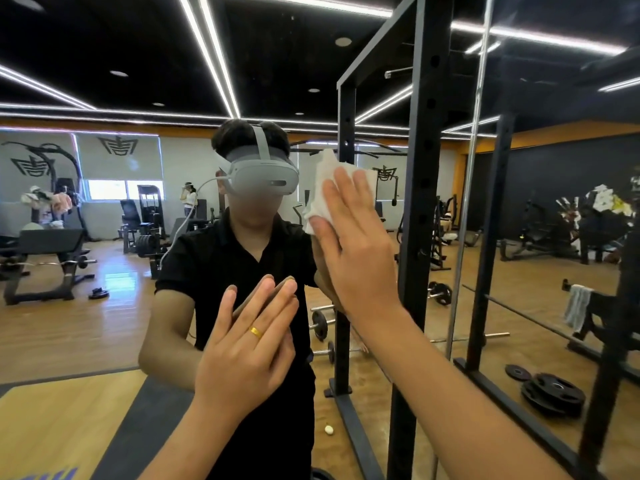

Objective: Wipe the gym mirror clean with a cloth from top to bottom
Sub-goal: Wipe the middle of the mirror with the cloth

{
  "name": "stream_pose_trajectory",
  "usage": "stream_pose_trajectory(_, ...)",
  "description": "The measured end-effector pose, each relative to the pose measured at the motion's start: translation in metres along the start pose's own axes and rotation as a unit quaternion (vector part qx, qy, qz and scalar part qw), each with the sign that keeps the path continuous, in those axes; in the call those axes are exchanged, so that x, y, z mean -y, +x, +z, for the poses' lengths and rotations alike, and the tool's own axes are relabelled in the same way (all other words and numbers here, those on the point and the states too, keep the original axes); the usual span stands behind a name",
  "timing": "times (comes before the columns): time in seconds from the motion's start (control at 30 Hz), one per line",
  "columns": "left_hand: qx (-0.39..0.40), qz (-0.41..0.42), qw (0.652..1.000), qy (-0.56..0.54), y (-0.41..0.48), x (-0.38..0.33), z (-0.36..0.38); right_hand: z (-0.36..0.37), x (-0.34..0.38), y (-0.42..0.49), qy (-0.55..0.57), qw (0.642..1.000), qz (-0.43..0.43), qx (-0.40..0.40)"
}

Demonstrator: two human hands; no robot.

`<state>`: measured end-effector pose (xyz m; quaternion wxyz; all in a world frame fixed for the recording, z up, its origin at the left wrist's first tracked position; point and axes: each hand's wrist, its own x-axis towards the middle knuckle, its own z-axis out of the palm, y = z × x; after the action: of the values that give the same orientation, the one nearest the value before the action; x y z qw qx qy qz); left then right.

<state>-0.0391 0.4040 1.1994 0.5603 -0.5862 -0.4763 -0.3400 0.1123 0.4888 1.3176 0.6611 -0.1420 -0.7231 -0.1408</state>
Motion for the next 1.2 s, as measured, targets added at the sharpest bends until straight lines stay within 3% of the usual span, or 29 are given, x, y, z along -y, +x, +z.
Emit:
stream_pose_trajectory(0.13,0.002,-0.003,1.000,-0.004,0.001,0.001,-0.001,-0.015,-0.029,0.011,-0.038,0.999,-0.017,-0.033)
stream_pose_trajectory(0.3,0.008,-0.004,1.000,0.001,0.002,-0.001,-0.004,-0.043,-0.061,0.037,-0.011,0.964,0.239,-0.118)
stream_pose_trajectory(0.37,0.008,-0.007,1.000,0.000,0.002,-0.001,-0.004,-0.036,-0.052,0.041,0.004,0.954,0.265,-0.141)
stream_pose_trajectory(0.47,0.010,-0.010,1.000,-0.006,0.002,-0.001,-0.004,-0.010,-0.018,0.044,0.040,0.960,0.221,-0.166)
stream_pose_trajectory(0.53,0.009,-0.010,1.000,-0.009,0.001,-0.001,-0.003,0.009,0.011,0.047,0.047,0.974,0.146,-0.167)
stream_pose_trajectory(0.63,0.005,-0.014,1.000,-0.019,0.001,0.000,-0.001,0.038,0.056,0.044,0.042,0.996,0.004,-0.075)
stream_pose_trajectory(0.73,0.007,-0.017,0.999,-0.026,0.000,0.001,-0.001,0.045,0.062,0.040,0.023,0.998,-0.064,0.007)
stream_pose_trajectory(0.9,0.010,-0.006,1.000,-0.021,0.005,0.000,-0.005,0.017,0.029,0.048,-0.007,0.999,-0.010,-0.049)
stream_pose_trajectory(1.07,0.021,0.000,0.997,-0.080,-0.002,0.001,-0.027,0.002,0.015,0.039,-0.022,1.000,-0.002,-0.019)
stream_pose_trajectory(1.2,-0.010,-0.005,0.997,-0.070,-0.031,0.024,-0.058,-0.019,-0.012,-0.004,0.035,0.996,0.070,-0.043)
